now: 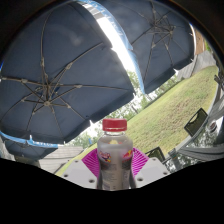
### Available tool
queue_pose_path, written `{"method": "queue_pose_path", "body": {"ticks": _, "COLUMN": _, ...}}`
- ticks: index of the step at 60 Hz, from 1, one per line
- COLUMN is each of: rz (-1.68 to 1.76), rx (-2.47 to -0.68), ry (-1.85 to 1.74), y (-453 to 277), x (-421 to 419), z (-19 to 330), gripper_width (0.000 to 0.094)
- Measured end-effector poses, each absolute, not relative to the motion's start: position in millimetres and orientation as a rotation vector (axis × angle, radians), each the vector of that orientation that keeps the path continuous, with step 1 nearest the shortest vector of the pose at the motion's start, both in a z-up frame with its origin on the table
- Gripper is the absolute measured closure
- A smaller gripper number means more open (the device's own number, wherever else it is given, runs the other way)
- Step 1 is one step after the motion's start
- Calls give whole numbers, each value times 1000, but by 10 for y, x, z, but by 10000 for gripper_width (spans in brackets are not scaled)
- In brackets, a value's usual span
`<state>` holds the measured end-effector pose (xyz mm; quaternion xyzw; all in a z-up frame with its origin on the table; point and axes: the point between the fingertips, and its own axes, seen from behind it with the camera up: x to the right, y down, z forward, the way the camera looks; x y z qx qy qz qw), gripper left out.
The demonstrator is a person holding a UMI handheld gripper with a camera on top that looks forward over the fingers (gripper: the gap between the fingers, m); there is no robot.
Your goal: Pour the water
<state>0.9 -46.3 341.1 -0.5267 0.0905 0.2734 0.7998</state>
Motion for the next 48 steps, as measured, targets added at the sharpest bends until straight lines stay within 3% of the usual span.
{"method": "queue_pose_path", "body": {"ticks": 6, "rz": 231, "rx": -1184, "ry": 127, "y": -250, "x": 648, "z": 3083, "gripper_width": 558}}
{"method": "queue_pose_path", "body": {"ticks": 7, "rz": 175, "rx": -1198, "ry": 117, "y": -245, "x": 930, "z": 3173, "gripper_width": 557}}
{"method": "queue_pose_path", "body": {"ticks": 19, "rz": 37, "rx": -1589, "ry": 21, "y": 382, "x": 1099, "z": 1397, "gripper_width": 555}}
{"method": "queue_pose_path", "body": {"ticks": 25, "rz": 4, "rx": -1626, "ry": -39, "y": 277, "x": 1123, "z": 1347, "gripper_width": 556}}
{"method": "queue_pose_path", "body": {"ticks": 34, "rz": -1, "rx": -1692, "ry": -81, "y": 447, "x": 1053, "z": 939, "gripper_width": 557}}
{"method": "queue_pose_path", "body": {"ticks": 45, "rz": 39, "rx": -1658, "ry": -49, "y": 392, "x": 1111, "z": 994, "gripper_width": 553}}
{"method": "queue_pose_path", "body": {"ticks": 48, "rz": 43, "rx": -1659, "ry": -44, "y": 417, "x": 1134, "z": 1013, "gripper_width": 490}}
